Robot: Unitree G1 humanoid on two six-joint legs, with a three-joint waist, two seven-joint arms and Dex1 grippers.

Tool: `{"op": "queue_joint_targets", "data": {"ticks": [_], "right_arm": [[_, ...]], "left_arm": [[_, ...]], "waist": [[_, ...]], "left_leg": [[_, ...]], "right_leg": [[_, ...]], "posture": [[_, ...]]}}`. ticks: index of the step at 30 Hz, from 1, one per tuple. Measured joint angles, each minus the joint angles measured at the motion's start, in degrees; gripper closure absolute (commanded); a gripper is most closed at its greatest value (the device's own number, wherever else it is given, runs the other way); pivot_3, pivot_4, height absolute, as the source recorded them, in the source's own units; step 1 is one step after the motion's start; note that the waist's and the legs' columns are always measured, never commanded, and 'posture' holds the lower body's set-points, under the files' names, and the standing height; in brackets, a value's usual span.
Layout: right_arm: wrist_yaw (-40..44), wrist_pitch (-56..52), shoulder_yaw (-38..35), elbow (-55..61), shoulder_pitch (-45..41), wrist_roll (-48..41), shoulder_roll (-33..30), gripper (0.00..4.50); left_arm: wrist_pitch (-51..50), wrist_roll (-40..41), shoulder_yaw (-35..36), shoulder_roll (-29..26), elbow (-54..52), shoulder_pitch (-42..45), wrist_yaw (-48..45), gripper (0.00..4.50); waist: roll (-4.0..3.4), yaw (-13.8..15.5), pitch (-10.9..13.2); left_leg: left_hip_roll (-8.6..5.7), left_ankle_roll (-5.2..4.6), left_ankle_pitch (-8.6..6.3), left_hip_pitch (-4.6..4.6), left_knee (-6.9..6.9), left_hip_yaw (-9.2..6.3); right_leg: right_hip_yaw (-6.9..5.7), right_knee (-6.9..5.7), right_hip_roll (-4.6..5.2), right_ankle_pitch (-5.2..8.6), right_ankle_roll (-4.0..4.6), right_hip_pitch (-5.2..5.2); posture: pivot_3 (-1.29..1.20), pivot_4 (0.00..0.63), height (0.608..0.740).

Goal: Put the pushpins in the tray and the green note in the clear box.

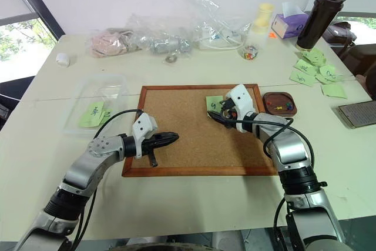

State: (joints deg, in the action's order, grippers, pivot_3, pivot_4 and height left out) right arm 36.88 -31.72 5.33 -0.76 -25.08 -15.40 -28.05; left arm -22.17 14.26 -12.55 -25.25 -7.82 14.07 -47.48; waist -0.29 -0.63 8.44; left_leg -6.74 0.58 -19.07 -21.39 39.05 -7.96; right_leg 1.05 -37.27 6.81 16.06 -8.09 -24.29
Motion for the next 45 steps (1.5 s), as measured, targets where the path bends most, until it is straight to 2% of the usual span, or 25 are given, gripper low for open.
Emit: {"op": "queue_joint_targets", "data": {"ticks": [6,9,12,13,14,22,29,35,41,45], "right_arm": [[0.69,1.83,0.94,-0.87,0.02,2.05,0.06,1.48],[0.74,2.38,1.18,-0.87,0.19,2.93,0.11,2.33],[1.08,2.63,1.34,-0.87,0.56,3.36,0.24,3.73],[1.41,3.00,1.71,-0.86,0.69,3.34,0.46,4.33],[1.53,3.35,2.02,-0.78,0.79,3.40,0.60,4.43],[1.22,4.56,2.04,-0.53,1.54,3.96,0.65,4.43],[1.28,0.50,0.21,3.73,2.43,2.05,-0.05,4.43],[4.55,-1.89,-3.61,13.37,3.00,-1.31,-4.83,4.43],[7.74,-4.27,-3.15,18.45,5.41,-3.04,-7.65,4.43],[10.18,-4.65,-2.01,22.81,6.52,-3.70,-10.16,4.43]], "left_arm": [[-0.87,0.00,0.02,-0.05,-0.87,-0.33,0.50,4.50],[-1.16,0.01,0.02,-0.06,-1.19,-0.40,0.81,4.50],[-1.26,0.01,0.02,-0.10,-1.28,-0.43,0.97,4.50],[-1.27,0.01,0.01,-0.10,-1.28,-0.44,1.04,4.50],[-1.29,0.01,0.01,-0.09,-1.28,-0.43,1.09,4.50],[-1.28,0.02,0.00,-0.11,-1.29,-0.44,1.11,4.50],[-1.23,0.15,-0.10,-0.11,-1.51,-0.61,0.86,4.50],[-1.12,0.14,-0.02,-0.61,-1.54,-0.89,0.73,4.50],[-1.53,0.37,0.04,-0.65,-1.30,-0.27,0.19,4.50],[-7.84,4.89,2.93,-0.56,-1.28,1.75,0.15,4.50]], "waist": [[0.00,-0.05,0.00],[0.00,-0.05,0.00],[0.00,-0.07,0.00],[0.00,-0.07,0.00],[0.00,-0.06,0.00],[0.00,-0.02,0.00],[0.00,0.05,0.00],[0.00,-0.01,0.00],[0.00,0.06,0.00],[0.03,0.06,0.02]], "left_leg": [[0.00,0.00,0.00,0.00,0.00,0.00],[0.00,0.00,0.00,0.00,0.00,0.00],[0.01,0.00,0.00,0.00,0.00,0.00],[0.01,0.00,0.00,0.00,0.00,0.00],[0.01,0.00,0.00,0.00,0.00,0.00],[0.00,0.00,0.00,0.01,0.00,0.00],[-0.01,0.00,0.00,-0.03,-0.01,-0.01],[0.02,0.00,0.00,0.00,-0.04,-0.01],[0.01,0.00,0.00,-0.01,-0.03,-0.01],[0.03,0.00,0.00,-0.03,-0.03,-0.02]], "right_leg": [[0.00,-0.01,-0.01,0.00,0.00,-0.02],[0.00,0.00,-0.01,0.00,0.00,-0.02],[0.00,-0.01,-0.01,0.00,0.00,-0.02],[0.00,-0.01,-0.01,0.00,0.00,-0.02],[0.00,-0.01,-0.01,0.00,0.00,-0.02],[0.00,0.00,-0.01,0.00,0.00,-0.01],[0.00,0.00,0.00,0.00,0.00,-0.03],[0.00,0.01,0.00,0.00,0.00,-0.02],[0.00,0.01,0.00,0.00,0.00,-0.02],[0.00,0.01,0.00,0.00,0.00,-0.04]], "posture": [[0.00,0.150,0.740],[0.00,0.150,0.740],[0.00,0.150,0.740],[0.00,0.150,0.740],[0.00,0.150,0.740],[0.00,0.150,0.740],[0.00,0.150,0.740],[0.00,0.150,0.740],[0.00,0.150,0.740],[0.00,0.150,0.740]]}}
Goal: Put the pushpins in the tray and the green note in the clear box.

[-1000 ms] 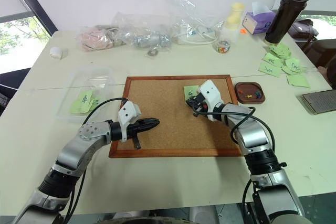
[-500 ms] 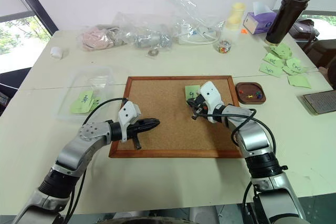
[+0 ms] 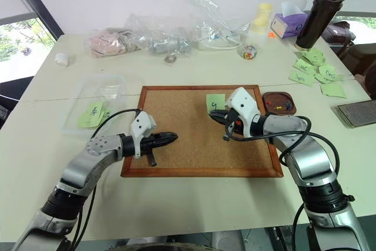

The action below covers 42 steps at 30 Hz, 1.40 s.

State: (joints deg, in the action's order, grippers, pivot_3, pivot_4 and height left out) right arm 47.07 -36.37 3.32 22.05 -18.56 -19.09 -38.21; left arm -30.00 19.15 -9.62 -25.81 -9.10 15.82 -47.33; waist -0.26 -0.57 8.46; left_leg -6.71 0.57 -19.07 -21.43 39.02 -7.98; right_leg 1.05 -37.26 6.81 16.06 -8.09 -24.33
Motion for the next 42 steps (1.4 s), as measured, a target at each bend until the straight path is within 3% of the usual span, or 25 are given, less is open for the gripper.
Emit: {"op": "queue_joint_targets", "data": {"ticks": [3,8,15,27,30,35,42], "right_arm": [[1.79,0.09,1.03,1.45,0.09,-0.15,-2.11,4.50],[3.82,1.66,2.65,3.10,0.08,0.35,-4.06,4.50],[5.09,2.26,3.31,4.93,-2.05,0.74,-5.21,4.50],[5.18,4.40,6.50,4.98,-3.77,4.51,-5.72,4.50],[5.20,4.25,6.93,5.32,-3.77,4.82,-5.73,4.50],[5.20,4.10,6.99,6.94,-3.87,4.83,-5.91,4.50],[5.18,3.80,6.99,6.95,-3.91,4.88,-6.70,4.50]], "left_arm": [[-5.92,5.68,3.37,-0.48,-0.81,3.25,-1.23,3.54],[-13.59,14.63,7.30,0.26,-4.16,8.93,-1.93,1.19],[-16.95,18.71,7.90,4.54,-1.24,12.68,-0.62,1.19],[-16.33,17.33,4.38,12.30,7.97,15.54,1.28,1.19],[-15.66,16.49,4.12,13.00,9.05,15.99,1.34,1.99],[-15.65,16.36,4.04,13.66,9.88,15.97,1.36,4.44],[-15.32,15.64,3.75,13.32,10.03,15.87,1.54,4.44]], "waist": [[0.02,0.18,0.01],[0.04,0.22,0.02],[0.04,0.15,0.02],[0.08,1.18,0.04],[0.08,1.24,0.04],[0.10,1.26,0.05],[0.10,1.26,0.06]], "left_leg": [[-0.04,0.00,0.00,-0.03,0.06,0.00],[-0.05,0.00,0.00,-0.03,0.07,0.00],[-0.05,0.00,0.00,-0.02,0.07,0.00],[-0.09,0.00,0.00,-0.03,0.09,0.01],[-0.09,0.00,0.00,-0.03,0.10,0.02],[-0.09,0.00,0.00,-0.03,0.11,0.01],[-0.09,0.00,0.00,-0.03,0.10,0.02]], "right_leg": [[-0.01,0.00,0.01,0.00,0.00,0.01],[-0.01,0.00,0.02,0.00,0.00,0.01],[-0.02,0.00,0.01,0.00,0.00,0.01],[-0.01,0.01,0.03,0.00,0.00,0.01],[-0.01,0.01,0.03,0.00,0.00,0.01],[-0.01,0.01,0.03,0.00,0.00,0.01],[-0.01,0.02,0.03,0.00,0.00,0.01]], "posture": [[0.00,0.150,0.740],[0.00,0.150,0.740],[0.00,0.150,0.740],[0.00,0.150,0.740],[0.00,0.150,0.740],[0.00,0.150,0.740],[0.00,0.150,0.740]]}}
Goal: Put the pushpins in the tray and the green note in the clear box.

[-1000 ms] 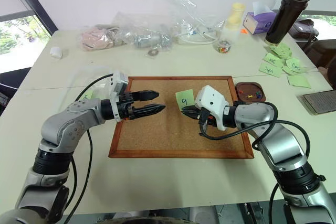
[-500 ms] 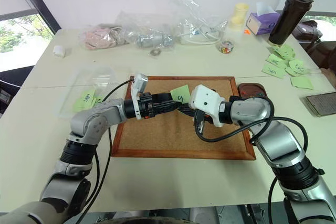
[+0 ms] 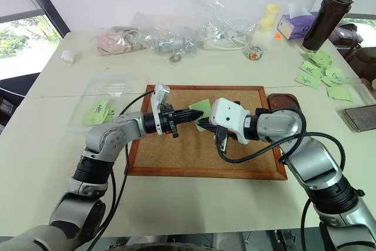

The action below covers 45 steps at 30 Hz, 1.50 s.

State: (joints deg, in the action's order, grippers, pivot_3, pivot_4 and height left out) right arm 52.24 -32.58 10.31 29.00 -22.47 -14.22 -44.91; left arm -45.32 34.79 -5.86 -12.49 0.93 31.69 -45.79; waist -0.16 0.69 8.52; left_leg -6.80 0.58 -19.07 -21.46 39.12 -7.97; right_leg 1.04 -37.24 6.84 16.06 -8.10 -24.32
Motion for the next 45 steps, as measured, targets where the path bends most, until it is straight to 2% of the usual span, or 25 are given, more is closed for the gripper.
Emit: {"op": "queue_joint_targets", "data": {"ticks": [4,9,13,18,29,32,34,45], "right_arm": [[-0.46,-1.65,-2.75,-0.01,-0.27,-1.03,-0.29,4.50],[-3.14,-4.58,-13.52,-3.06,-0.47,-4.43,-0.73,4.50],[-5.80,-3.27,-20.87,-14.39,2.66,-4.16,-1.27,4.50],[-13.32,-0.65,-27.22,-32.89,1.84,-2.69,0.35,4.50],[-16.96,5.59,-25.99,-47.22,-1.82,-0.25,3.02,4.50],[-17.18,6.39,-25.79,-49.12,-2.65,-0.06,3.40,3.57],[-17.47,6.34,-25.90,-49.60,-2.82,-0.21,3.43,2.59],[-17.06,6.01,-26.18,-49.59,-2.80,-0.45,3.41,2.59]], "left_arm": [[2.36,-2.52,-0.77,-3.43,-0.08,-1.38,-0.84,4.44],[3.56,-3.28,-0.76,-4.94,-0.16,-2.86,-1.57,4.44],[3.58,-3.26,-0.56,-5.32,-2.27,-3.45,-1.53,4.44],[3.53,-3.06,-0.14,-5.58,-5.05,-4.33,-1.36,4.44],[3.53,-2.89,0.02,-5.61,-6.76,-5.71,-0.25,4.44],[3.60,-2.89,0.06,-5.65,-6.77,-6.03,-0.21,4.50],[3.63,-2.89,0.07,-5.76,-6.77,-6.36,-0.19,4.50],[3.77,-2.89,0.10,-6.04,-7.33,-6.84,-0.01,4.50]], "waist": [[0.00,-0.04,0.00],[0.04,0.34,0.02],[0.05,0.14,0.03],[0.03,-0.25,0.02],[0.01,-0.28,0.00],[0.01,-0.19,0.00],[0.01,-0.18,0.00],[0.01,-0.22,0.00]], "left_leg": [[0.00,0.00,0.00,0.00,-0.02,0.00],[-0.03,0.00,0.00,0.00,0.03,-0.03],[-0.07,-0.01,0.00,0.00,0.00,-0.01],[0.02,0.00,0.00,0.02,-0.06,0.03],[0.02,0.00,0.00,0.01,-0.04,0.06],[0.01,0.00,0.00,0.01,-0.02,0.07],[0.01,0.00,0.00,0.01,-0.02,0.07],[0.01,0.00,0.00,0.02,-0.02,0.07]], "right_leg": [[0.00,0.00,0.00,0.00,0.00,-0.01],[-0.01,0.02,0.02,0.00,0.00,0.07],[0.01,0.02,0.05,0.00,0.00,0.05],[0.03,-0.01,-0.01,0.00,0.00,-0.01],[0.03,-0.01,0.00,0.00,0.00,-0.01],[0.03,-0.01,0.00,0.00,0.00,0.01],[0.03,-0.01,0.00,0.00,0.00,0.00],[0.03,-0.01,0.00,0.00,0.00,0.00]], "posture": [[0.00,0.150,0.740],[0.00,0.150,0.740],[0.00,0.150,0.740],[0.00,0.150,0.740],[0.00,0.150,0.740],[0.00,0.150,0.740],[0.00,0.150,0.740],[0.00,0.150,0.740]]}}
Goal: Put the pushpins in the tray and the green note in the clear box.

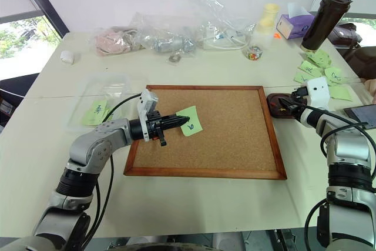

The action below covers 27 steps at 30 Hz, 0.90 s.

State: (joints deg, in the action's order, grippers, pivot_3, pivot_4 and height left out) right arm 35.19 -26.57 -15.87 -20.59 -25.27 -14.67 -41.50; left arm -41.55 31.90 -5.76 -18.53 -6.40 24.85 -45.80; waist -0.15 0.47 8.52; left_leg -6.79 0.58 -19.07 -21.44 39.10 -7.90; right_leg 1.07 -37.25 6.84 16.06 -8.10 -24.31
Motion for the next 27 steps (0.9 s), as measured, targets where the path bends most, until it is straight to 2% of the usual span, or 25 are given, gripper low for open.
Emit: {"op": "queue_joint_targets", "data": {"ticks": [6,16,22,27], "right_arm": [[-0.01,2.37,2.37,-1.52,0.77,2.39,-0.02,2.59],[0.21,2.96,1.65,-1.21,0.04,2.07,-0.26,2.59],[3.40,-4.00,-0.44,12.11,0.21,-3.27,-2.82,2.59],[11.81,-13.20,0.27,31.42,4.47,-14.91,-3.89,2.59]], "left_arm": [[0.45,0.00,0.01,0.02,-0.01,0.00,0.11,4.50],[0.54,0.00,0.06,-0.16,-0.03,-0.03,0.36,4.50],[0.48,0.39,0.80,-1.14,-0.87,-0.24,0.43,4.50],[-0.46,1.97,3.11,-1.80,-3.13,-0.14,1.95,4.50]], "waist": [[0.00,0.00,0.00],[0.00,-0.15,0.00],[0.00,-0.08,0.00],[0.00,0.13,0.00]], "left_leg": [[0.00,0.00,0.00,0.00,0.00,0.00],[0.00,0.00,0.00,0.00,0.00,0.00],[0.02,0.00,0.00,-0.01,-0.01,-0.01],[0.03,0.00,0.00,-0.03,-0.01,-0.03]], "right_leg": [[0.00,0.00,0.00,0.00,0.00,0.00],[0.00,0.00,0.00,0.00,0.00,0.00],[0.00,0.00,-0.01,0.00,0.00,-0.01],[0.00,0.02,-0.01,0.00,0.00,-0.01]], "posture": [[0.00,0.150,0.740],[0.00,0.150,0.740],[0.00,0.150,0.740],[0.00,0.150,0.740]]}}
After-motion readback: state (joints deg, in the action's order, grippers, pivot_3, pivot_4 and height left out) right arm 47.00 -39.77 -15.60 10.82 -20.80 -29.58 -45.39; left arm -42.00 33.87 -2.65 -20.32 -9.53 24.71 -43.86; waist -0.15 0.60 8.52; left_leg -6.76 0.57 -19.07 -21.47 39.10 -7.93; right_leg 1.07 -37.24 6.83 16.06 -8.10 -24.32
